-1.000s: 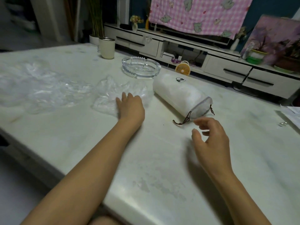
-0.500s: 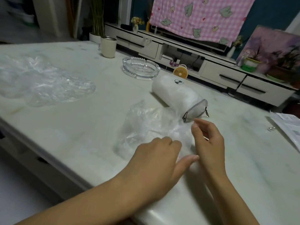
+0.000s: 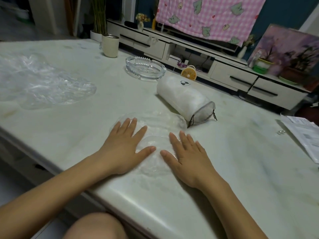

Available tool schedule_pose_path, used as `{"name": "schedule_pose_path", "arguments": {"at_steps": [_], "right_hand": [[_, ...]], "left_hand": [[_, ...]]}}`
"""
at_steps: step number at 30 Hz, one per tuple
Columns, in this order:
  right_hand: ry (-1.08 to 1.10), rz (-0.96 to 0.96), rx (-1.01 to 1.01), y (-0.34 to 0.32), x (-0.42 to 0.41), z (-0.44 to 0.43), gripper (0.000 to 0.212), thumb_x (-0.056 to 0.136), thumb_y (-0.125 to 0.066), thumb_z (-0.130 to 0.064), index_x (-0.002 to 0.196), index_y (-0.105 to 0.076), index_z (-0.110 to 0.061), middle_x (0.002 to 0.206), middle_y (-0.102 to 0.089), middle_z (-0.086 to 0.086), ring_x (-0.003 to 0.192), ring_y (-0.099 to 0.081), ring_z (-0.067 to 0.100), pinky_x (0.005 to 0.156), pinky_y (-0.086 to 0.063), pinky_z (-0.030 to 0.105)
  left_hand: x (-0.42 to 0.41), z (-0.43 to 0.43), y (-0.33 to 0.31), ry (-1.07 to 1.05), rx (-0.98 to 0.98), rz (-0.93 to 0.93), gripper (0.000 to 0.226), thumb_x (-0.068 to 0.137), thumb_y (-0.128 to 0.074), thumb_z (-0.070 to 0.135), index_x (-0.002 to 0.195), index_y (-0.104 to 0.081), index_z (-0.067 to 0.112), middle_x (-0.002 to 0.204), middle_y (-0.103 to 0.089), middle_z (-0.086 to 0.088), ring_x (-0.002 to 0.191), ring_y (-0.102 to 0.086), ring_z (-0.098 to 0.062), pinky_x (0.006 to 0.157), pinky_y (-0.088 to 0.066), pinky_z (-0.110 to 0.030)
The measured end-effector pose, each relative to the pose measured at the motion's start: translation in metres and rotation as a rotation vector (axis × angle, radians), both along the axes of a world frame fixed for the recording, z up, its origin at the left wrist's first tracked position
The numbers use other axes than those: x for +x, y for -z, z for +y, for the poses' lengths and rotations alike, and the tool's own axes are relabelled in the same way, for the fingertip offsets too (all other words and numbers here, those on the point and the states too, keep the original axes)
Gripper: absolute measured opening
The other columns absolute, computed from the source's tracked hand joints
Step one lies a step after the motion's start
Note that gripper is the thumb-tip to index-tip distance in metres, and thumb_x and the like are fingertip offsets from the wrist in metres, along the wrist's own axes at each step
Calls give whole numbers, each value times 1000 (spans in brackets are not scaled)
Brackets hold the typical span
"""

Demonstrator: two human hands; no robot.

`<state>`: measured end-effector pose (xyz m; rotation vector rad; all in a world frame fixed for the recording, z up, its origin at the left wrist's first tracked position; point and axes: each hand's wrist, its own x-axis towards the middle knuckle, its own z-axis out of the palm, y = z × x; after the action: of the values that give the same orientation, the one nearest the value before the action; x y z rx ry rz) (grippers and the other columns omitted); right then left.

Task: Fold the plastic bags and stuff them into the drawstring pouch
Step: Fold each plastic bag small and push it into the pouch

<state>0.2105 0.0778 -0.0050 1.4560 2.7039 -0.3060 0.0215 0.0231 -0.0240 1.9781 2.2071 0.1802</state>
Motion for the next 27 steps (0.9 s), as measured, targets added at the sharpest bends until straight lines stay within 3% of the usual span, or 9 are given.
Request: {"name": "schedule_pose_path", "arguments": {"at_steps": [2, 4, 7, 8, 10, 13, 17, 23, 27], "right_hand": [[44, -63, 82, -6, 2, -8, 67, 93, -19, -63, 150, -10, -29, 159, -7, 3, 146, -6, 18, 116, -11, 36], [109, -11, 296, -16, 4, -16, 53, 96, -30, -55, 134, -41, -20, 138, -47, 6, 127, -43, 26, 97, -35, 36], [97, 395, 720, -21, -1, -17, 23, 92, -51, -25, 101, -65, -10, 93, -68, 10, 83, -62, 33, 70, -46, 34], [47, 505, 733, -19, -6, -15, 24, 90, -50, -20, 104, -65, -8, 97, -68, 11, 87, -63, 32, 74, -46, 33], [-82, 544, 417, -12, -19, -8, 36, 97, -40, -19, 129, -54, -10, 135, -54, 11, 126, -48, 26, 103, -29, 24], [-150, 294, 33, 5, -25, 7, 49, 103, -28, -35, 149, -22, -23, 159, -8, 1, 146, -1, 15, 114, 2, 25], [-106, 113, -9, 9, -12, 20, 58, 98, -20, -53, 151, -6, -32, 159, 7, -7, 145, 12, 9, 115, 10, 29], [-118, 118, -6, 15, -8, 20, 62, 95, -17, -58, 151, -13, -31, 159, -1, -9, 146, 6, 11, 118, 5, 34], [-32, 572, 115, 2, -4, 12, 48, 99, -35, -43, 139, -44, -18, 150, -35, -3, 142, -21, 12, 115, -16, 27]], "left_hand": [[0, -4, -1, 24, 11, 1, 131, 33, 36, 86, 149, 7, 32, 157, 17, -3, 144, 18, -18, 116, 12, -35], [3, -12, -6, 86, 8, -7, 130, 34, 35, 86, 149, 6, 33, 157, 16, -1, 143, 18, -15, 114, 14, -31], [11, -25, -16, 150, 130, -61, 118, 52, 30, 83, 150, -9, 31, 159, 1, 4, 145, 8, -12, 111, 13, -25], [15, -26, -20, 168, 229, -65, 110, 64, 25, 79, 149, -23, 27, 158, -12, 1, 146, -3, -15, 112, 8, -28], [20, -19, -23, 139, 338, -34, 96, 79, 14, 69, 143, -38, 18, 153, -29, -5, 145, -17, -21, 114, -1, -34], [22, -4, -7, 66, 153, 57, 91, 75, 15, 64, 151, -10, 20, 159, 0, -1, 145, 10, -16, 115, 10, -37], [11, -1, 2, -5, 77, 21, 107, 56, 18, 77, 151, 0, 30, 159, 9, 0, 145, 13, -14, 116, 9, -38], [9, -4, 5, -6, 32, 26, 122, 41, 34, 84, 149, 6, 34, 158, 16, 2, 143, 18, -11, 116, 12, -44], [7, -12, -2, 4, 257, -44, 94, 72, 5, 74, 149, -20, 27, 159, -4, 0, 146, 6, -15, 116, 7, -39]]}}
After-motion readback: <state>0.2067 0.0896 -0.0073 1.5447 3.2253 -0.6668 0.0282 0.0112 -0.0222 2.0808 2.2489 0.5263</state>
